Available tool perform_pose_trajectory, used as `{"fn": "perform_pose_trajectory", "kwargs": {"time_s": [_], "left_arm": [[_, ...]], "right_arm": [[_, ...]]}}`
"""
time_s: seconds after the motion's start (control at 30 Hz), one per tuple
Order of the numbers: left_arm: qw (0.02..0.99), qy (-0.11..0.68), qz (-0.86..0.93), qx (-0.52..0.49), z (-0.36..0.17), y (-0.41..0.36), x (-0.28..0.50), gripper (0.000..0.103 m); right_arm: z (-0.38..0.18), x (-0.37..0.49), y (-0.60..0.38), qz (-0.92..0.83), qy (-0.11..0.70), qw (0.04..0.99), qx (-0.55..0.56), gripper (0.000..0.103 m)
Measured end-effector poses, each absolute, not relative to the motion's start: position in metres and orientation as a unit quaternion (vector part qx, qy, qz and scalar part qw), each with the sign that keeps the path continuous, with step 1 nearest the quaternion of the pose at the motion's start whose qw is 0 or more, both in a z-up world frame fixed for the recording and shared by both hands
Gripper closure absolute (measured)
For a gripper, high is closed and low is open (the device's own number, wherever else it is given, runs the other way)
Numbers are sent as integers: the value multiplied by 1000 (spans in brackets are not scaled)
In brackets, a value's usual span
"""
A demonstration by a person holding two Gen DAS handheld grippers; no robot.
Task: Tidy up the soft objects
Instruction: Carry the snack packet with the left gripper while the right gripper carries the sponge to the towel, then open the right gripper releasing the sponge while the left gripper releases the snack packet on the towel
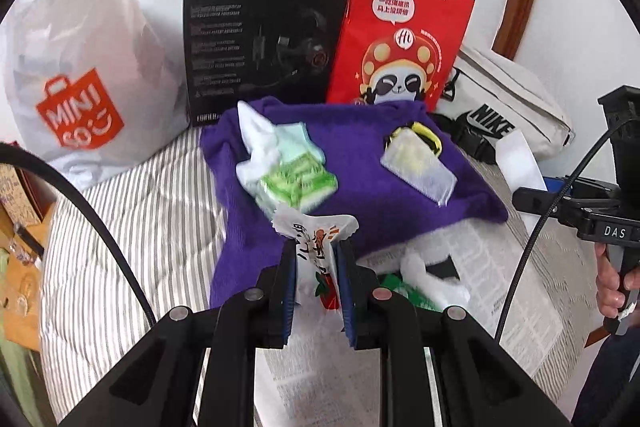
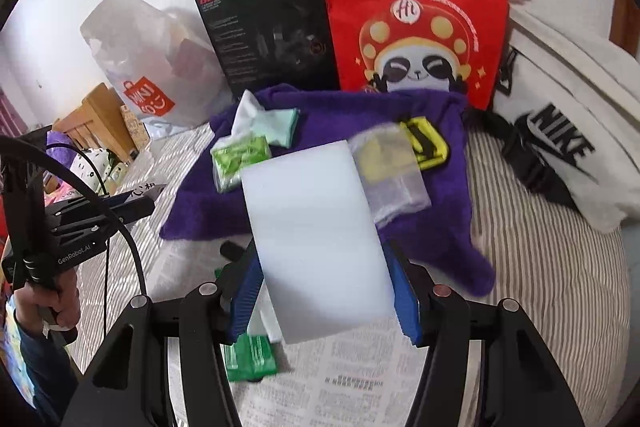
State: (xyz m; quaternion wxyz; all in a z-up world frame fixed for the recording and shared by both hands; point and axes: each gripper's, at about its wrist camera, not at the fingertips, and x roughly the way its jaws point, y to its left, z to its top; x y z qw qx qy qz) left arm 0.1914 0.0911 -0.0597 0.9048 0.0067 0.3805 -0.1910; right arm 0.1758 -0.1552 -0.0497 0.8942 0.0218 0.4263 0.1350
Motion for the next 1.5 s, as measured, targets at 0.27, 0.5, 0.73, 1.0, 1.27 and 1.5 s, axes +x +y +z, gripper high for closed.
{"fn": "perform_pose_trajectory", "kwargs": {"time_s": [0.27,0.5,0.73,1.0,1.27,1.5], "left_arm": [[905,376,-199,20,-39,73,229,84],[902,379,-207,12,-39,61,271,84],[902,382,-198,11,-50,58,298,84],[894,403,-194,14,-67,65,310,84],[893,406,-196,7,-69,73,313,84],[889,411,-199,13,-73,70,315,84]], "right_arm": [[-36,224,-152,149,428,891,15,45],[-47,270,-138,164,452,877,-5,45],[-76,291,-118,183,485,854,-30,45],[-112,305,-96,206,513,832,-48,45],[-134,313,-90,205,533,819,-62,44],[-141,315,-90,213,543,808,-80,33]]}}
